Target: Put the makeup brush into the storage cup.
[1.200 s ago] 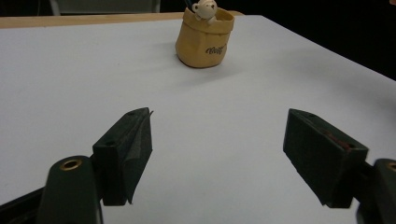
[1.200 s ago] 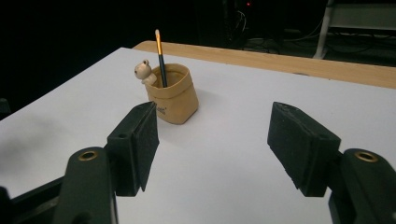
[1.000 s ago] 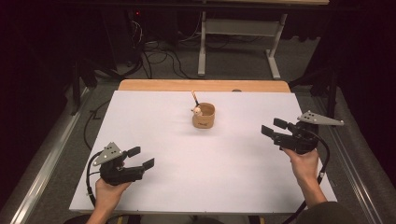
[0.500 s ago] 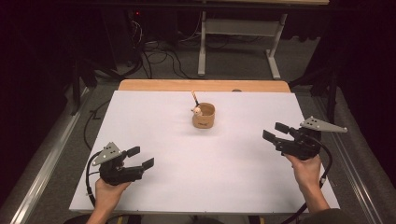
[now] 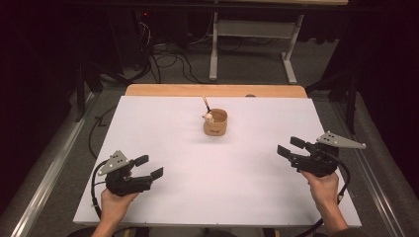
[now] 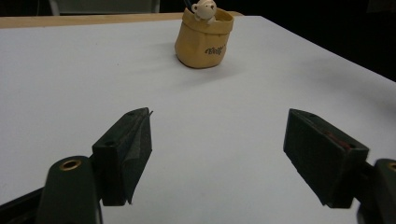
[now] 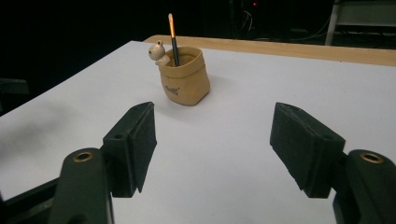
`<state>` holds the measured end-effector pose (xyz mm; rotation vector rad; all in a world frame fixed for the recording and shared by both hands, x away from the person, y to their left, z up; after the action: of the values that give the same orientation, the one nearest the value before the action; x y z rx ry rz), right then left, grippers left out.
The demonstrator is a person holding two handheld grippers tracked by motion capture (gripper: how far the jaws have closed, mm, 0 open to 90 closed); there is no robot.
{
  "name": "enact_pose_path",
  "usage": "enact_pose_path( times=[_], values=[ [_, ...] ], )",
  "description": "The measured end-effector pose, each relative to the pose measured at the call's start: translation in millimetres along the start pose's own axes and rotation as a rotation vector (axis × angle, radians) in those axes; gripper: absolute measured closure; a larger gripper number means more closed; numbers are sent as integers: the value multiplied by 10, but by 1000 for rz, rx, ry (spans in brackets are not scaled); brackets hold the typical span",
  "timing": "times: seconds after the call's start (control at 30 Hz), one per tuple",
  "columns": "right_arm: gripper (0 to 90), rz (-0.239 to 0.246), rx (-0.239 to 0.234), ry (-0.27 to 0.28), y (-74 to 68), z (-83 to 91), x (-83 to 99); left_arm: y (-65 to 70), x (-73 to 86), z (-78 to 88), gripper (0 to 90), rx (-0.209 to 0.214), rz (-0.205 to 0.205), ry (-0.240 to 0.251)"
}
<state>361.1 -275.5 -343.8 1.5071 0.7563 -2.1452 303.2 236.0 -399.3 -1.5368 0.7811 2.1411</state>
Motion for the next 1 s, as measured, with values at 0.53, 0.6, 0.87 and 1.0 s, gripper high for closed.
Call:
enact_pose_path(
  times=[0.53, 0.6, 0.87, 1.0],
  values=[
    [331, 1, -6, -13, -41, 13, 160, 4, -2, -8, 238, 1, -2, -3],
    [332, 1, -7, -16, -49, 10, 178, 6, 0, -7, 239, 2, -2, -2],
    [332, -4, -11, -20, -74, 4, 235, 3, -2, -6, 238, 2, -2, -4],
    [332, -1, -13, -21, -85, 2, 259, -5, -1, 0, 238, -2, 6, 5]
  ],
)
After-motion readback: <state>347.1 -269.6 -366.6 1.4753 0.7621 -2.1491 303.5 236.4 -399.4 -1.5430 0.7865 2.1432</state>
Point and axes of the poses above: each handheld gripper's, and its own axes: z roughly backward along the jaws, x roughly out of its underside, y roughly to its right, the point moved 1 cm from there along -z, roughly forward along the jaws, and after that the axes turned 8 degrees about y, right-handed, at the moved point
